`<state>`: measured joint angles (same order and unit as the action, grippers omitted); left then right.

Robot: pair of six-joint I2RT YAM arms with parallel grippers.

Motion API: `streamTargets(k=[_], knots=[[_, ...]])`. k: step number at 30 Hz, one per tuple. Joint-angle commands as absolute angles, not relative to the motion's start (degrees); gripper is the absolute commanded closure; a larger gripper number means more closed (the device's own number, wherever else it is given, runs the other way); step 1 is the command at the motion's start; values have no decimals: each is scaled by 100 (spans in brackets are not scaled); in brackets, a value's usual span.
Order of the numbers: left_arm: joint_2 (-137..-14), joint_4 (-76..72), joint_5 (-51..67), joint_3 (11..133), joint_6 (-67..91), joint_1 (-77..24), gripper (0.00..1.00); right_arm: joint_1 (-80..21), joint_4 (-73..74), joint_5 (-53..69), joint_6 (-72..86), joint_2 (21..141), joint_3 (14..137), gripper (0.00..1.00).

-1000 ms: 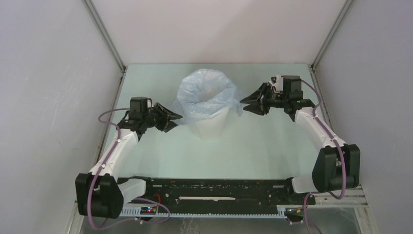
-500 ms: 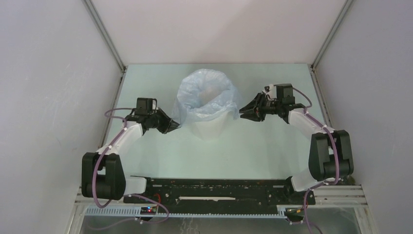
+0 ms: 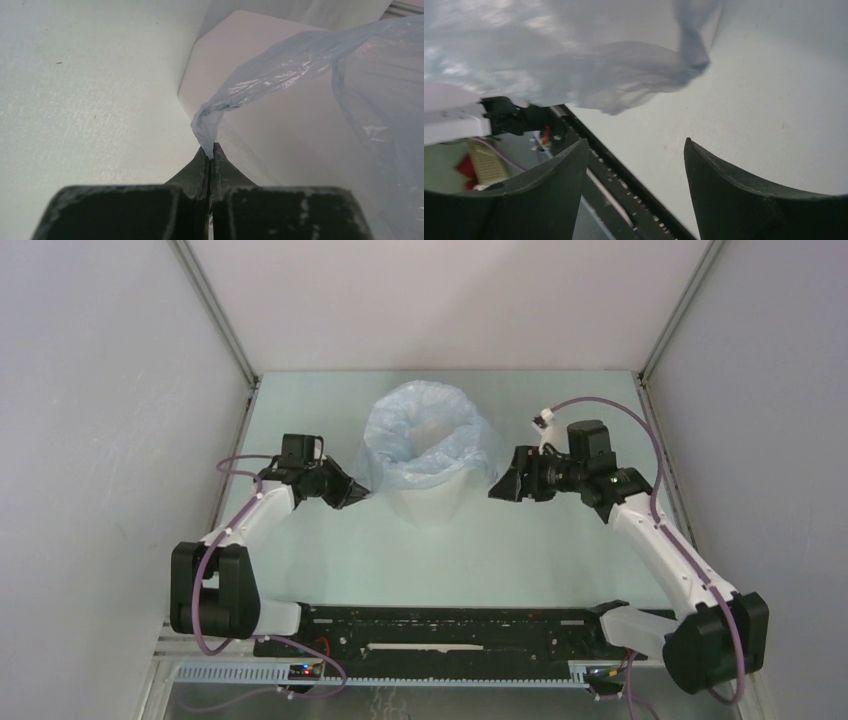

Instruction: Put the trash bags into the trash bin

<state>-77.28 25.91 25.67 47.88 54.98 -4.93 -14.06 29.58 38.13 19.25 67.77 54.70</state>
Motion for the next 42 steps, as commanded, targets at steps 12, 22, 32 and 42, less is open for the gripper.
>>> streamTargets(k=[12, 22, 32, 42], knots=[[-7960, 2873, 2749, 5392, 5262, -510, 100, -2204, 797, 2896, 863, 7050, 5506, 24], [-8066, 2926, 2745, 5516, 5136, -514, 100, -2267, -433, 3189, 987, 7390, 4998, 64], [-8229, 3425, 2261, 5692, 4468, -475, 100, -2194, -220, 3416, 1318, 7860, 4710, 95], [-7975, 3572, 2065, 5630, 4218, -481, 100, -2101, 760, 3613, 1590, 8043, 5133, 91]])
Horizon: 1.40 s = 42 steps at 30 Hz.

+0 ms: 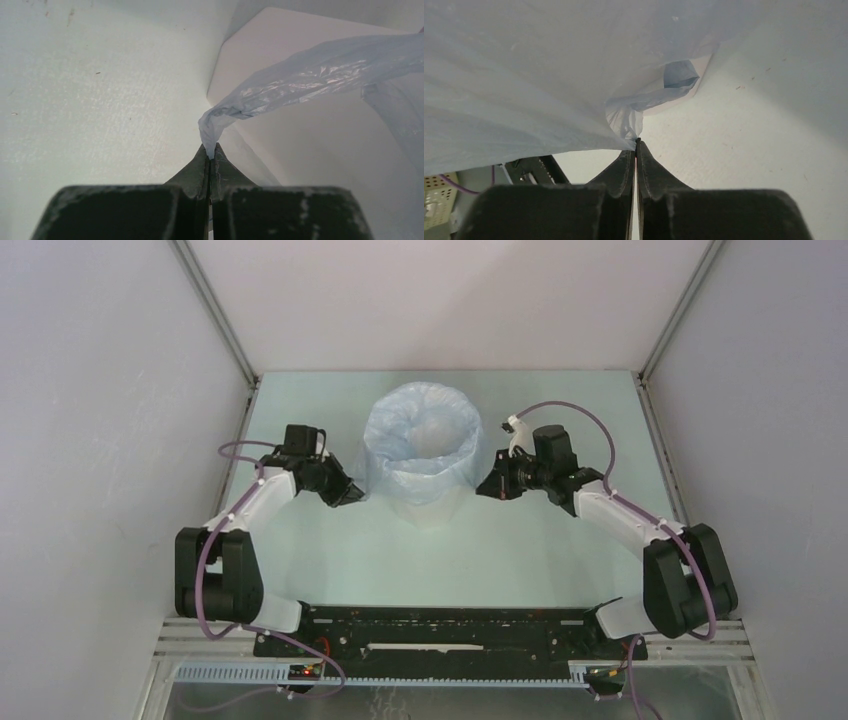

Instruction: Put the trash bags into the trash bin

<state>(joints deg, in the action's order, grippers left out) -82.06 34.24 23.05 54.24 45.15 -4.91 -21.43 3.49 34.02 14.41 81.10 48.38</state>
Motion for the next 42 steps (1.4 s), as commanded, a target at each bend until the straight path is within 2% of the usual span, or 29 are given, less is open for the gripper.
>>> streamTargets(k=[1, 7, 10, 13, 14, 17, 20, 23, 27, 31, 35, 38, 42], knots=[[-7938, 3587, 2039, 5593, 4186, -483, 100, -2093, 782, 3673, 1607, 8086, 5128, 91], [-7778, 3931, 1698, 5602, 3882, -479, 100, -2069, 894, 3721, 1733, 8481, 5130, 89], [-7621, 4223, 1443, 5779, 3707, -482, 99, -2048, 836, 3731, 1808, 8412, 5131, 83], [-7385, 4352, 1382, 5766, 3689, -482, 94, -2056, 914, 3611, 1802, 8289, 5168, 78], [-7293, 4376, 1363, 5734, 3703, -483, 89, -2057, 931, 3586, 1784, 8274, 5172, 76], [-6993, 4644, 1246, 5745, 3751, -475, 60, -2024, 1240, 3465, 1811, 8205, 5278, 71], [-6462, 4912, 1090, 5883, 3815, -482, 43, -1997, 1538, 3293, 1883, 7913, 5320, 64], [-5809, 5239, 769, 6283, 3943, -484, 28, -1920, 1850, 3188, 1941, 7570, 5331, 59], [-5031, 5224, 503, 6921, 4225, -596, 17, -1784, 2359, 3063, 1935, 7145, 5367, 49], [-5039, 4956, 66, 7898, 3998, -1322, 13, -1723, 2780, 2956, 1934, 6682, 5423, 37], [-6148, 5218, -830, 9356, 3411, -2636, 12, -1691, 3177, 2825, 1897, 6247, 5496, 27], [-7202, 5623, -1421, 10420, 2928, -3348, 12, -1569, 3497, 2769, 1885, 5912, 5544, 26], [-8734, 6385, -1838, 11972, 2518, -3848, 20, -1339, 3800, 2771, 1856, 5472, 5563, 25]])
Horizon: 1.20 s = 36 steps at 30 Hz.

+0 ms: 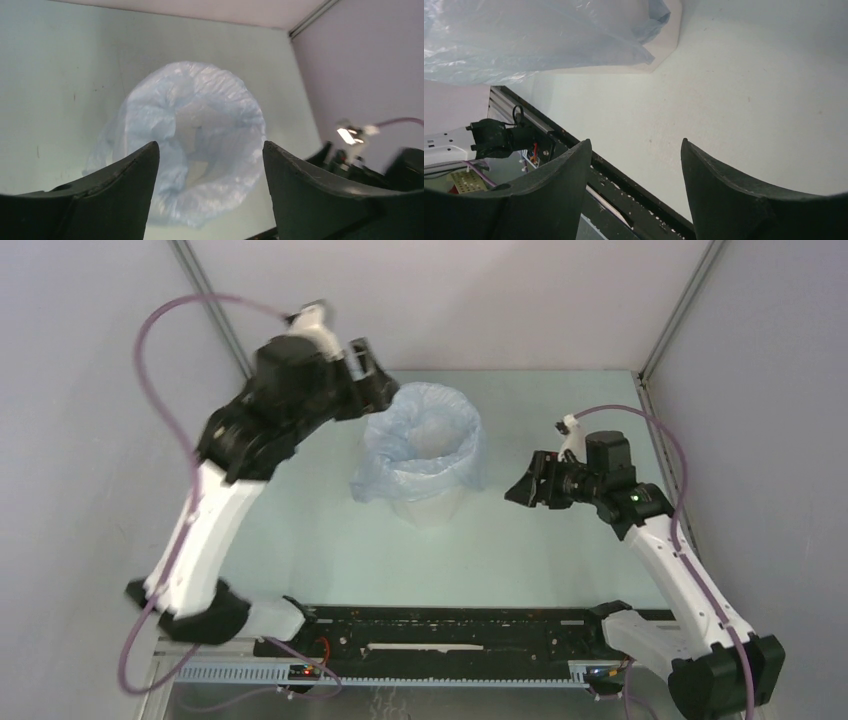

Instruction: Put the trash bags into the trash bin

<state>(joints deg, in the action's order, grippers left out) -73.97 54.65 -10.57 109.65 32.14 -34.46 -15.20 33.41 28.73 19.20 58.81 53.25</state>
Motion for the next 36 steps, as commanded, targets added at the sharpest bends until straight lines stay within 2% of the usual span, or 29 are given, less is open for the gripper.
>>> streamTargets(k=[1, 4, 6, 16, 23, 36], knots=[[-9044, 6511, -1883, 12273, 2402, -3938, 23, -1310, 3883, 2724, 1843, 5388, 5563, 25], [-9866, 6909, -2044, 13091, 2228, -4115, 27, -1205, 4071, 2639, 1824, 5140, 5563, 25], [-10134, 6862, -2029, 13030, 2219, -4182, 28, -1154, 4165, 2609, 1813, 5010, 5570, 25], [-10286, 5488, -1954, 10859, 2294, -4284, 22, -1283, 4392, 2482, 1684, 4992, 5575, 24], [-10292, 4069, -1499, 9567, 2451, -4110, 10, -1462, 4274, 2495, 1650, 5235, 5581, 24], [-10596, 3164, -1573, 8610, 2512, -3981, 8, -1460, 4385, 2476, 1656, 5308, 5601, 23]])
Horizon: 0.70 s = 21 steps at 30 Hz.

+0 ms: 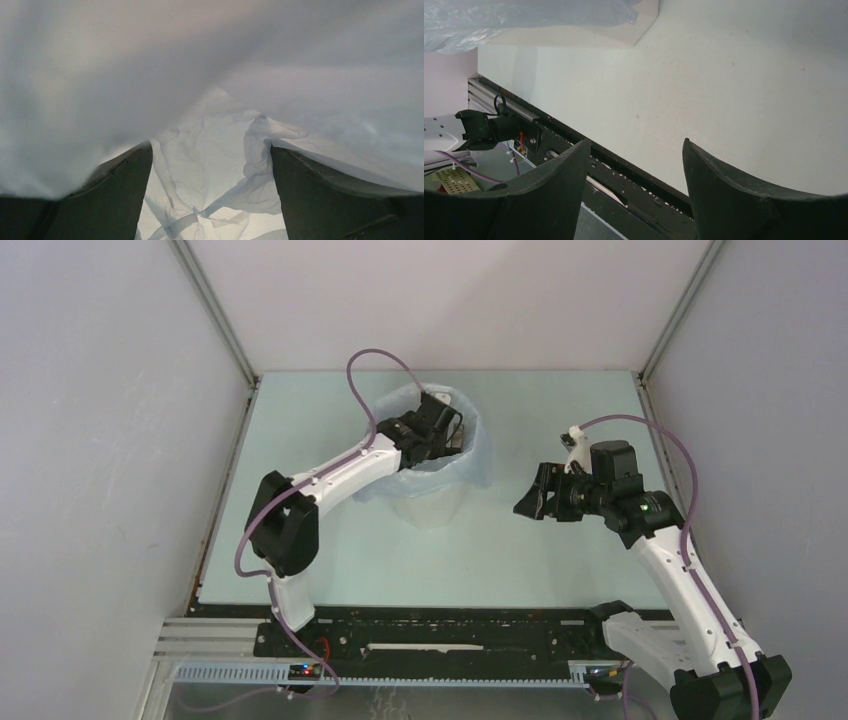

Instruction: Put the trash bags into the trash bin

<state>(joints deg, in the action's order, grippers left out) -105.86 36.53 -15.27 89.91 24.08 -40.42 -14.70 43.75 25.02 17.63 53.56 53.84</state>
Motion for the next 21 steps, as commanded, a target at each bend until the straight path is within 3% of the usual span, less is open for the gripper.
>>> streamTargets(k=[1, 6, 21], knots=[[-10584, 3081, -1612, 8493, 2538, -3974, 8, -1459, 4386, 2486, 1667, 5306, 5607, 23], [-10385, 2813, -1665, 8050, 2496, -3981, 8, -1433, 4401, 2569, 1721, 5300, 5605, 23], [-9637, 4235, -1469, 9513, 2256, -3981, 6, -1407, 4193, 2778, 1915, 5350, 5606, 23]])
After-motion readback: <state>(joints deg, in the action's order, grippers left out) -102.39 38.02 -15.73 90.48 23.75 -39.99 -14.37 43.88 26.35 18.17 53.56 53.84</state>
